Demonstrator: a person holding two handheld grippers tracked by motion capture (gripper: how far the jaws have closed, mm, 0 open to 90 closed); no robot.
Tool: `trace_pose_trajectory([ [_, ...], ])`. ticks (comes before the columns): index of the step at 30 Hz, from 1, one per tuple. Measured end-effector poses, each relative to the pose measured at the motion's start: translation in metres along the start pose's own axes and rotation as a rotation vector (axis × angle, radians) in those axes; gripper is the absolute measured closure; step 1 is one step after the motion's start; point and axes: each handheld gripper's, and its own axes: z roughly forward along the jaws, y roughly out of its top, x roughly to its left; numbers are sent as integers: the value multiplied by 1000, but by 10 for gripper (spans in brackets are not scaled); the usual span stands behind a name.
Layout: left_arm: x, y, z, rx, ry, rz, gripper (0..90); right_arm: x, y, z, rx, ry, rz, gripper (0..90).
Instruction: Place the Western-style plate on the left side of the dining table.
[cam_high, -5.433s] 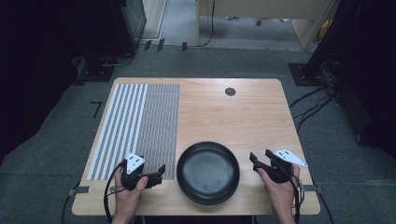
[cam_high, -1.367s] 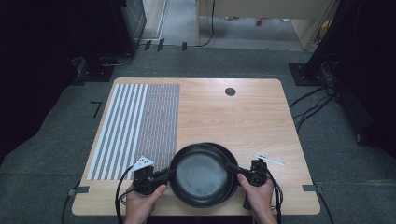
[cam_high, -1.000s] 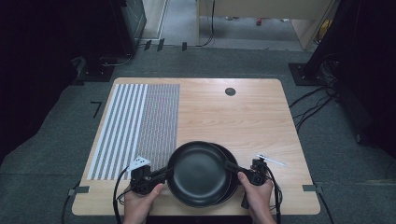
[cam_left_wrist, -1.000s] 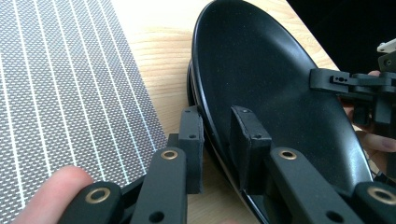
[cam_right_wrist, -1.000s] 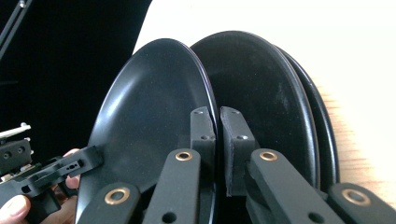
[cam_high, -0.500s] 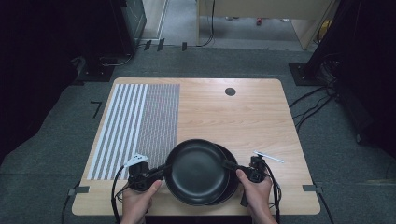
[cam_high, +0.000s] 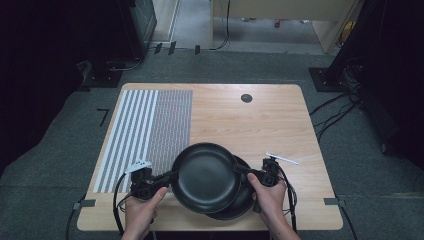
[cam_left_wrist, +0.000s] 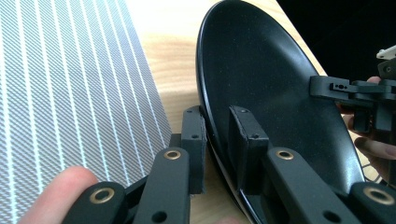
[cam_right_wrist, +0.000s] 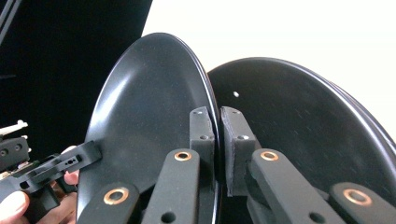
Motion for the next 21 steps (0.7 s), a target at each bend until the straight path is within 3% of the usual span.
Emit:
trace_pose_trajectory([
  [12, 15, 14, -12, -32, 14, -26, 779, 20, 16, 20, 13, 4, -31, 848],
  [21, 28, 31, -29, -90, 32, -52, 788, 41, 28, 41, 14, 34, -49, 849],
])
